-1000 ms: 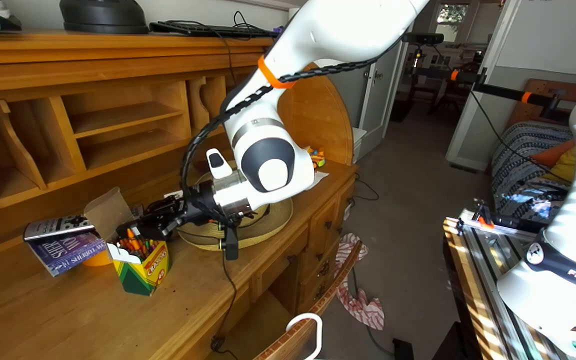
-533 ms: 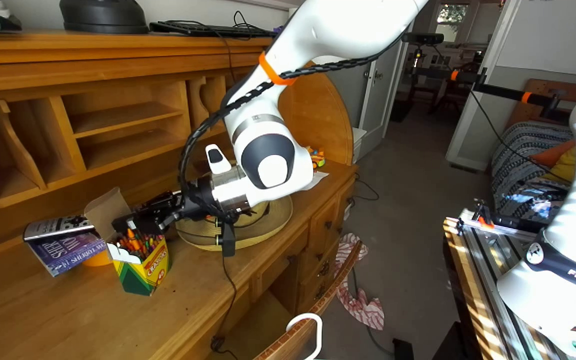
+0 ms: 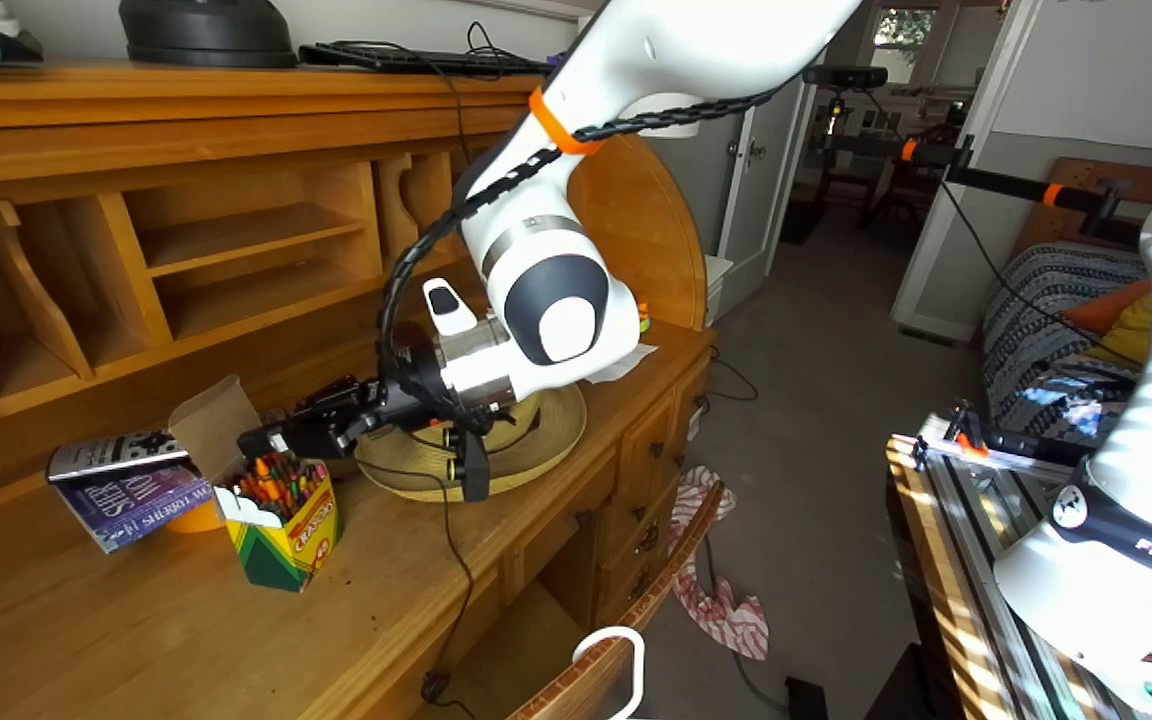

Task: Put the crayon in the crayon box

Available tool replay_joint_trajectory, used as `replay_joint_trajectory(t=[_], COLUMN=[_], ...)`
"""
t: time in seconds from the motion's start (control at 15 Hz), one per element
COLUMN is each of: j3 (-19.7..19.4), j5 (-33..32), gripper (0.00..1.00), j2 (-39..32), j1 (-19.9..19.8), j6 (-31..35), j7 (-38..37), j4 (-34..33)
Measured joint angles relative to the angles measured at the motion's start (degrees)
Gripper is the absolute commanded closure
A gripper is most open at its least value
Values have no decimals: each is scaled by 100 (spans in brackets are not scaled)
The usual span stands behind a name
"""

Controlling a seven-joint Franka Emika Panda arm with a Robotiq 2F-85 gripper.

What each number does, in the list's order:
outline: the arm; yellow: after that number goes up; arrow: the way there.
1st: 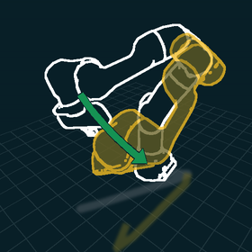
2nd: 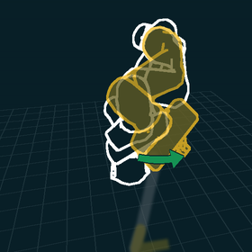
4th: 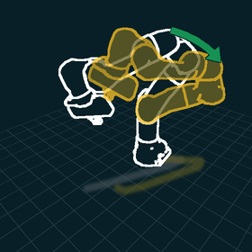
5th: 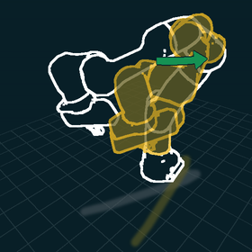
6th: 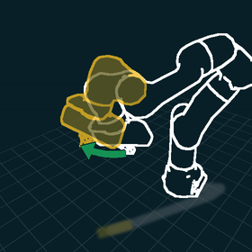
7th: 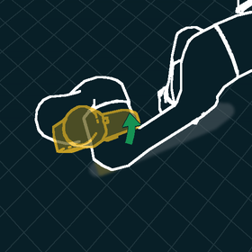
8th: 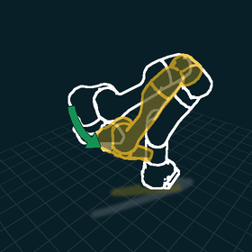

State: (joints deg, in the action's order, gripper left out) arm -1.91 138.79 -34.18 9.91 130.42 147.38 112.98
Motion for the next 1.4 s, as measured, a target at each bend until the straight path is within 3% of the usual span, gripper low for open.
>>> replay_joint_trajectory(t=[1.4], j3=[-59], j5=[-711], gripper=[100], j2=[-59], j1=[-65], j6=[-125], j7=[-481], j4=[155])
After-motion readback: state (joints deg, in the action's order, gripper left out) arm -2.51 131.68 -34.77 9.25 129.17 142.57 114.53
